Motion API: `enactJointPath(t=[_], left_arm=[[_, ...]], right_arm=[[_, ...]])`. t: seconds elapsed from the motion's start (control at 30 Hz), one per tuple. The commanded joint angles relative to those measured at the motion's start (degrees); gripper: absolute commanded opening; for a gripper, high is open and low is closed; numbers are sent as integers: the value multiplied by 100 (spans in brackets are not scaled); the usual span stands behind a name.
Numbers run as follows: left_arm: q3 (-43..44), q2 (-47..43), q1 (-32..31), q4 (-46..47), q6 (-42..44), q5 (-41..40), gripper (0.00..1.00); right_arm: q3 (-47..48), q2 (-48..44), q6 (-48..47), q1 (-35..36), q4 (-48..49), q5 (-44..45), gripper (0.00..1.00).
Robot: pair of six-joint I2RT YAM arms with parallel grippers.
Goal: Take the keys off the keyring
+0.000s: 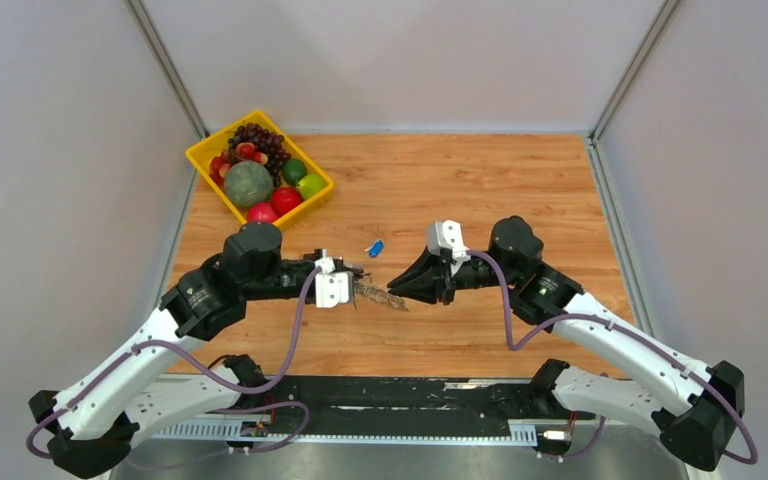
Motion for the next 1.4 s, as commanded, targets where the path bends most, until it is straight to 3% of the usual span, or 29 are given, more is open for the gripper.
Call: enactJointPath(t=[0.0, 0.33, 0.43, 0.73, 1.17, 1.37], left_arm=[[68, -38, 10, 203, 419, 106, 0], [-87, -143, -41, -26, 1165, 744, 0], [-88, -189, -54, -104, 1371, 842, 0], [-96, -216, -59, -38, 1330, 569, 0], [-132, -201, -62, 243, 1099, 207, 0], [-147, -243, -61, 326, 1071, 311, 0]], right_arm=[[182, 54, 154, -1, 40, 40, 19], [737, 486, -127, -75, 31, 740, 15], [913, 734, -160, -82, 29, 532, 16], [875, 1093, 27, -52, 61, -374, 28], [515, 1054, 464, 198, 630, -526, 33], [498, 1066, 557, 222, 753, -489, 31]])
